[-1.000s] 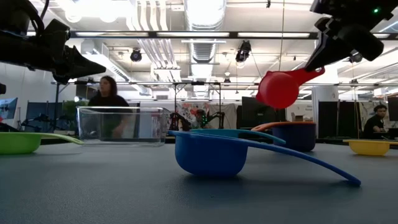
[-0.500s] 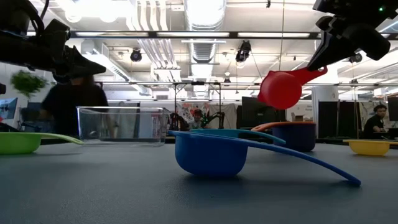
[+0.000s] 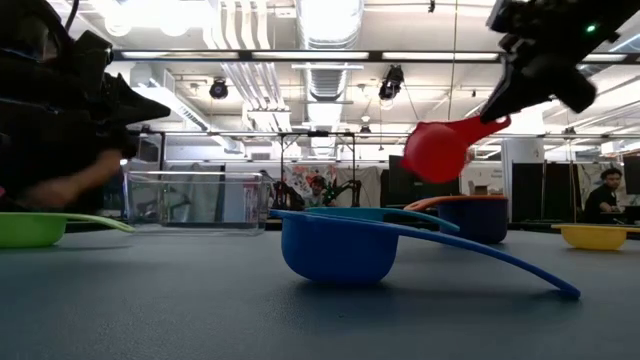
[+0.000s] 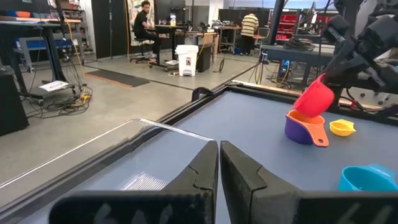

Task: Nest measuring cups in basket
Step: Stack the red measuring cup on top of the orange measuring cup

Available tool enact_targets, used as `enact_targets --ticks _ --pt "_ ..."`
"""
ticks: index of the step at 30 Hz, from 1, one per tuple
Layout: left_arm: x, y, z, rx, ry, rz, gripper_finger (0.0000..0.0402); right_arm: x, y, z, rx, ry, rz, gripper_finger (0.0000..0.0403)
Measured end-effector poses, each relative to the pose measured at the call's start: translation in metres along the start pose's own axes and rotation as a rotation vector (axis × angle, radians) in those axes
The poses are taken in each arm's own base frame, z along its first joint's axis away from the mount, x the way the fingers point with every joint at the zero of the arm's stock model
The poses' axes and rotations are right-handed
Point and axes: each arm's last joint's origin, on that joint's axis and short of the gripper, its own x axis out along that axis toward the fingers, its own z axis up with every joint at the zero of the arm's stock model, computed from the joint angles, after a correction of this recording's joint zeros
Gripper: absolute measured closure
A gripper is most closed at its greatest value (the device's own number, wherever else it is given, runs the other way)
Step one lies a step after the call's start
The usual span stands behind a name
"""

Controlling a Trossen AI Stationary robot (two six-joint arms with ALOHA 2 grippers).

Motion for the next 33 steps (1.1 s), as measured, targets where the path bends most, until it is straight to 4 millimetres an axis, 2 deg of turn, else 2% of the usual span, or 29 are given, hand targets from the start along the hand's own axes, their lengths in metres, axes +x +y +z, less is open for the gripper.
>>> enact_targets --ticks 5,9,19,25,29,33 --pt "0.0 0.0 0.0 0.0 0.0 0.0 0.0402 0.024 0.007 0.017 0.011 0.005 -0.124 0.0394" --pt "0.0 0.0 0.0 0.0 0.0 0.0 0.0402 0.051 0.006 0.033 -0.013 0.08 -0.187 0.0394" --pt "0.0 0.0 0.0 0.0 0.0 0.0 0.0402 0.135 -0.022 0.064 -0.106 0.322 -0.29 0.0394" --pt "0.0 0.0 0.0 0.0 0.0 0.0 0.0402 0.176 -0.034 0.075 -0.109 0.4 -0.249 0.0394" --pt "0.0 0.0 0.0 0.0 0.0 0.0 0.0402 0.195 -0.034 0.076 -0.102 0.43 -0.208 0.0394" --pt "0.0 0.0 0.0 0.0 0.0 0.0 0.0402 0.203 -0.029 0.075 -0.126 0.446 -0.21 0.0394"
